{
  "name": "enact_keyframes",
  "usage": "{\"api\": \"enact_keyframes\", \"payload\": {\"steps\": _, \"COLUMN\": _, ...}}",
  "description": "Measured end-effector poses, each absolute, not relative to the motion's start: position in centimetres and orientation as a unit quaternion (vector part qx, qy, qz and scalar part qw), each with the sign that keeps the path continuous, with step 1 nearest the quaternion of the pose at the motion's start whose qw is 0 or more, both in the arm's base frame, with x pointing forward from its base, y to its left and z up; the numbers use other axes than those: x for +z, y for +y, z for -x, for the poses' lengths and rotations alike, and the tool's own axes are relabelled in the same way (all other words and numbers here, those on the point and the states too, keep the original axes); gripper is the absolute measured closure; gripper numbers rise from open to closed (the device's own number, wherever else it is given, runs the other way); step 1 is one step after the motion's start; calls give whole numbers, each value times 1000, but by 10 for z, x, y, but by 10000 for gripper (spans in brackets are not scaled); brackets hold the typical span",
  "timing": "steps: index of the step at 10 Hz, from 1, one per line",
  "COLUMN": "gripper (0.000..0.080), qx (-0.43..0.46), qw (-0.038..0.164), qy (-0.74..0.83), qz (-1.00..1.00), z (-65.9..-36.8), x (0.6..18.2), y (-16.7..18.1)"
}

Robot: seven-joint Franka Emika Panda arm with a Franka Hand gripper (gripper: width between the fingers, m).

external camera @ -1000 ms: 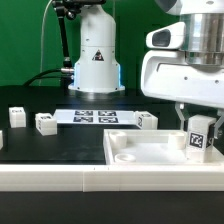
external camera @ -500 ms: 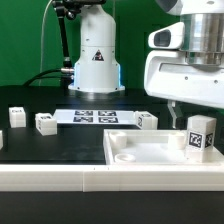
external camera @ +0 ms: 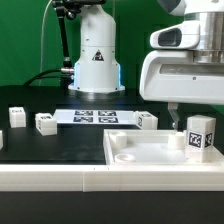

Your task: Assemble one leg

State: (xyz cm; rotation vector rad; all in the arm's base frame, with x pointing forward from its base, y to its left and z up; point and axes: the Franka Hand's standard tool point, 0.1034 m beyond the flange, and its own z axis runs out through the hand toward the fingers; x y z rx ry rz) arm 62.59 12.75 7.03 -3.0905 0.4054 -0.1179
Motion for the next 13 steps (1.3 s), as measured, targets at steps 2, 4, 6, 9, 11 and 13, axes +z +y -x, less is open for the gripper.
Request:
{"api": "enact_keyframes", "payload": {"steps": 2, "gripper": 150, "qx": -38, "qw": 8, "qy": 38, "qz": 999, "z": -625, "x": 69, "y": 129}}
{"api": "enact_keyframes", "payload": {"steps": 4, "gripper": 150, "qx": -40, "qw": 1, "qy": -78, "qz": 996, "z": -626, "x": 70, "y": 128}}
{"api": "enact_keyframes", "payload": {"steps": 6, "gripper": 150, "qx": -40, "qw": -5, "qy": -156, "qz": 987, "z": -626, "x": 70, "y": 126}}
{"api": "enact_keyframes", "payload": {"steps": 9, "gripper": 150, "qx": -38, "qw": -19, "qy": -240, "qz": 970, "z": -627, "x": 69, "y": 117}}
{"api": "enact_keyframes", "payload": {"steps": 11, "gripper": 273, "qx": -38, "qw": -18, "qy": -232, "qz": 972, "z": -627, "x": 69, "y": 117}}
{"api": "enact_keyframes", "payload": {"steps": 13, "gripper": 407, "qx": -38, "qw": -18, "qy": -230, "qz": 972, "z": -627, "x": 69, "y": 117}}
